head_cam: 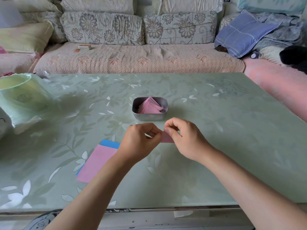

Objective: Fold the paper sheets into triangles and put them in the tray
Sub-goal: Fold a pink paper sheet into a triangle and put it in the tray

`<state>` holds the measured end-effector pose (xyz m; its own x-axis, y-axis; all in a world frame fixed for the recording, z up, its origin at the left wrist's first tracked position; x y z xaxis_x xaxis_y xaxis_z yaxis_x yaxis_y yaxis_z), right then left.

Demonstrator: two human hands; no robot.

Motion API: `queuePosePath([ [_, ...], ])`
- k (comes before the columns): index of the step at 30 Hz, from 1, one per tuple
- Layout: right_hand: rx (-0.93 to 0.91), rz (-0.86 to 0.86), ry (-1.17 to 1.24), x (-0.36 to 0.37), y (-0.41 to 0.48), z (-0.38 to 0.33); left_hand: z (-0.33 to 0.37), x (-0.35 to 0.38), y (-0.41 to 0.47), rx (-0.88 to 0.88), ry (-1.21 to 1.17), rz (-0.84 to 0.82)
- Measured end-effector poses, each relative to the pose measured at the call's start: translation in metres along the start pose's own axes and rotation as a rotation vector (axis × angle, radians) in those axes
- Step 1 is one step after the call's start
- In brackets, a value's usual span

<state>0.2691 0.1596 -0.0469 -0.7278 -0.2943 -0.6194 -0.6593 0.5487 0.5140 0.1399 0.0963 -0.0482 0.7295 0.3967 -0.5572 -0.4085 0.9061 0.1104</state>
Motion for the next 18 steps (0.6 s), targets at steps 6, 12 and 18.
queuePosePath([
  [6,0.079,0.056,0.056,-0.013,0.001,0.012,-0.004,-0.011,0.004,0.014,0.071,0.026],
  [12,0.121,0.132,0.045,-0.031,0.002,0.023,-0.011,-0.023,0.009,0.016,0.137,0.032],
  [18,0.085,0.083,0.064,-0.021,0.001,0.018,-0.004,-0.025,0.007,0.025,0.000,0.075],
])
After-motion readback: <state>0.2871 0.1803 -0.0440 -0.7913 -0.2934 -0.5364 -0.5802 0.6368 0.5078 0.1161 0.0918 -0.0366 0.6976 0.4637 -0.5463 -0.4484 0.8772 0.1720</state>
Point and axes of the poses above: each hand's wrist, its own y-axis towards the middle knuckle, its own x-axis out of the palm, z = x × y, the point moved 9 cm from there along y, towards the middle knuckle, and after that the axes turned 15 degrees about -x, right-handed, at the moved point
